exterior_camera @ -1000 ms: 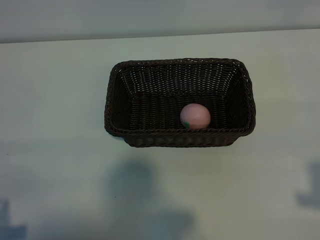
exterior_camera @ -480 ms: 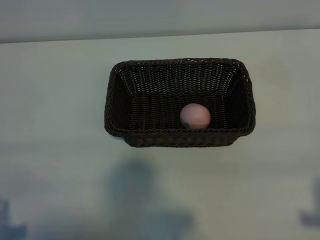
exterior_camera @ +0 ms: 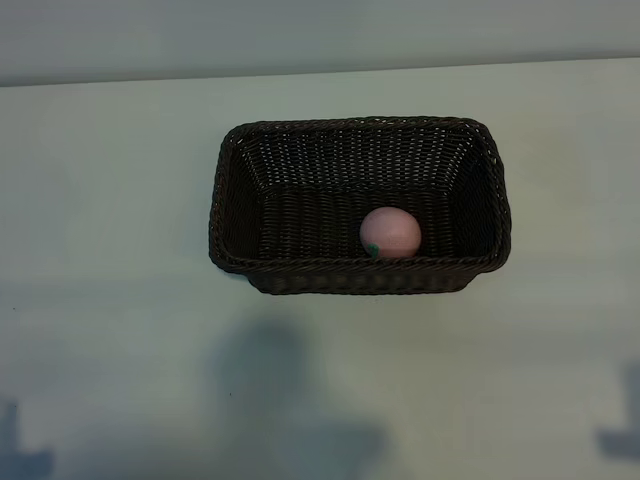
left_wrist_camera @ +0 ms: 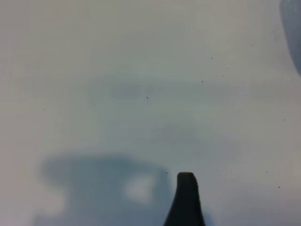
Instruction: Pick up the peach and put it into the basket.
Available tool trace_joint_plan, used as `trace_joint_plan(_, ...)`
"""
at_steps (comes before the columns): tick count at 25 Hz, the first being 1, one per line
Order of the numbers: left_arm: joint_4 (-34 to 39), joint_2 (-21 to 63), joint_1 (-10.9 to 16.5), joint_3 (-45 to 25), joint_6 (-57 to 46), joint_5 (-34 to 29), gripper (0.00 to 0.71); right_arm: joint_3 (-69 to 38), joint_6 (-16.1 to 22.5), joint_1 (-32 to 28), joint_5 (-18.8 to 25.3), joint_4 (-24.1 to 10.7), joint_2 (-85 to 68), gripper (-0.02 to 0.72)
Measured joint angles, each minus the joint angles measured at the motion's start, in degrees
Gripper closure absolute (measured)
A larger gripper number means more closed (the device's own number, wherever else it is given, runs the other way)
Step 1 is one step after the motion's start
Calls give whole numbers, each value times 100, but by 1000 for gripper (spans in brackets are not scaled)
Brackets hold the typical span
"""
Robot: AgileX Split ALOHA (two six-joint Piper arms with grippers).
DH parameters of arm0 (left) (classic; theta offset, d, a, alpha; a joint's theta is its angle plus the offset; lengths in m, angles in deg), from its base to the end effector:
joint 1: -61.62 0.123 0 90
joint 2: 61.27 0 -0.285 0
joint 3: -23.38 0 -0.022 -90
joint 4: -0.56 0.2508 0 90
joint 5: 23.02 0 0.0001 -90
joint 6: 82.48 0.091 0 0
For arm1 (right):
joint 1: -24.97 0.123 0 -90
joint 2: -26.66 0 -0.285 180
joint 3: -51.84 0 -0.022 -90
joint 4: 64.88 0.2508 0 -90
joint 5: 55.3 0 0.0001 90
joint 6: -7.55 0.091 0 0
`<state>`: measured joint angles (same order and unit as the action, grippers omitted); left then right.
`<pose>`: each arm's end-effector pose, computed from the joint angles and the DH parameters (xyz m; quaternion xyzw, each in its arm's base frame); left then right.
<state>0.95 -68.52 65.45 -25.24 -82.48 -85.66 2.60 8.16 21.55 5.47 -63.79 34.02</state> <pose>-0.0076 0.0000 0.2744 -0.0289 0.8590 0.0205 0.5108 -0.0045 0.0018 0.2740 0.0297 0.8538 -0.0032 0.5198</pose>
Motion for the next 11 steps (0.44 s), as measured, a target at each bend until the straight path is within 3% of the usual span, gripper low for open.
trace_joint_plan(11, 0, 0, 0, 0, 0, 0, 116, 0, 7, 0, 0, 0, 0, 143)
